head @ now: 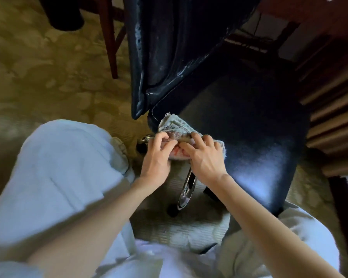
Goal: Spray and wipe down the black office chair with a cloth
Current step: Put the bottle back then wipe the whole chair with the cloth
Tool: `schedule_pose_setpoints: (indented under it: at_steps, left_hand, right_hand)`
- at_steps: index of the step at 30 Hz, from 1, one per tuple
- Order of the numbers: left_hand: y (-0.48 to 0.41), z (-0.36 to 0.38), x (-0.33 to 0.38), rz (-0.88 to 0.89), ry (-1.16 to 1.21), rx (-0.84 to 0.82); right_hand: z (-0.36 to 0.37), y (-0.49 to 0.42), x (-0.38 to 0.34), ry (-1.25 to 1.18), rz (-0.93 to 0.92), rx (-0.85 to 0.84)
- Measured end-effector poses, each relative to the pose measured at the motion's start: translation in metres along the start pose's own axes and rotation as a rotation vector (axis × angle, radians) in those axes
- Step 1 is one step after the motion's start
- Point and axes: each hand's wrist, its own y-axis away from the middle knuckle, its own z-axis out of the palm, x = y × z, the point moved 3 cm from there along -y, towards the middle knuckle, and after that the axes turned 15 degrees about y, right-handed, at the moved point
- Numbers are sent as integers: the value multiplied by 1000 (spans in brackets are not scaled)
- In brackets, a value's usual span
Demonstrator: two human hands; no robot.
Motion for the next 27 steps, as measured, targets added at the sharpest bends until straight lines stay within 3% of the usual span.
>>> schedule_pose_setpoints:
  at_steps: [7,22,27]
  left_hand:
    - [-34,-39,-42,-186,72,146]
    - [-81,-47,-80,-177,347,202]
    - [-89,-40,-83,-207,484,243]
  right_hand:
    - [-13,-81,-36,45,-83,-16]
    - [-16,-139,-41,75,-4,-81]
    - [-18,-157,-35,119,-63,-118]
